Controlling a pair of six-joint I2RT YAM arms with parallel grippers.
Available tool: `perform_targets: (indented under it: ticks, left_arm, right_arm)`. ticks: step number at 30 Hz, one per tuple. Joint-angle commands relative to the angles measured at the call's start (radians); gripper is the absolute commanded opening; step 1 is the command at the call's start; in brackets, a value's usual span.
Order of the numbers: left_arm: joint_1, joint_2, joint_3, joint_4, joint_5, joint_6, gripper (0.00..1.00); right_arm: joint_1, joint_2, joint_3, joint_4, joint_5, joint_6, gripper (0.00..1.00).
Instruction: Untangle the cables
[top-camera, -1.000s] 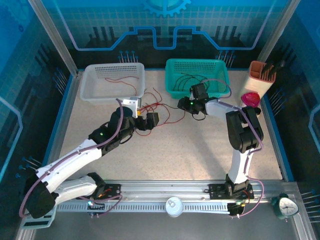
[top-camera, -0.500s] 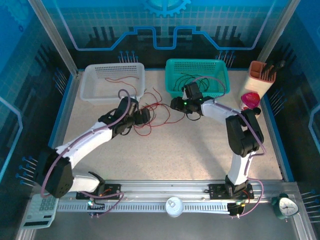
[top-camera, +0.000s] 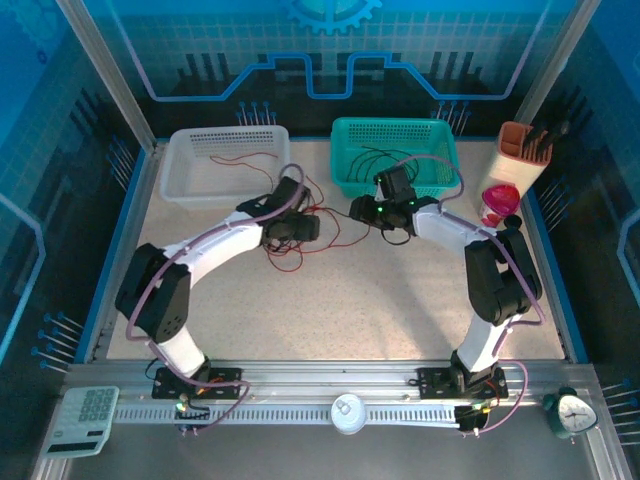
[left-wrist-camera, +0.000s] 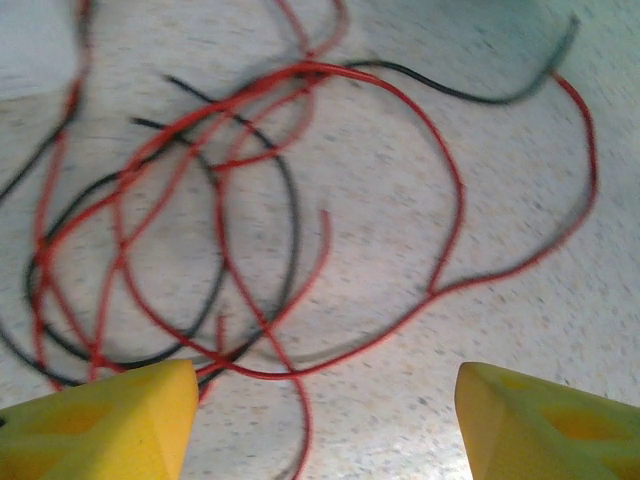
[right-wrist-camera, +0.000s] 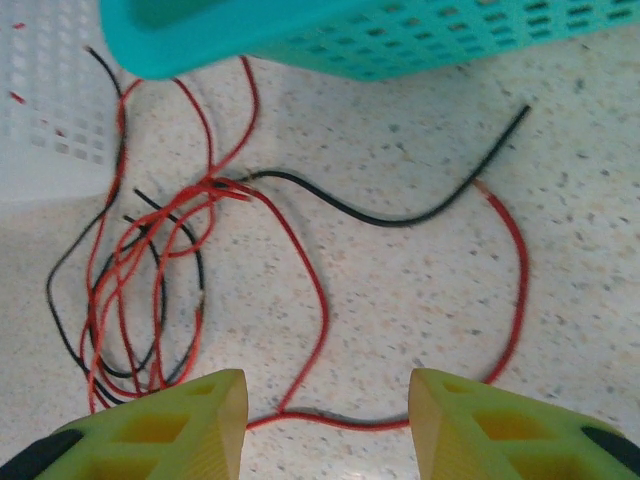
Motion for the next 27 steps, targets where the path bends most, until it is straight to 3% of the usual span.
perform_targets:
  ticks: [1, 8, 15, 27]
  left_arm:
    - [-0.079, 0.048, 0.055, -0.064, -0.01, 0.127, 0.7]
    - [-0.17, 0.229, 0.258, -0.108, 0.064, 0.178, 0.71]
    - [-0.201, 0.425, 0.496, -0.162, 0.076, 0.186, 0.66]
    - [-0.245, 0.659, 0.804, -0.297, -0.041, 0.211, 0.51]
  right_arm:
    - [-0.04, -0.052, -0.043, -0.023, 0.025, -0.003, 0.48]
    - [-0.165, -0.177, -0.139, -0.028, -0.015, 0.003, 0.48]
    - [-0.3, -0.332, -0.214, -0.078, -0.073, -0.021, 0.49]
    - [-0.41, -0.459, -0.277, -0.091, -0.15, -0.016, 0.5]
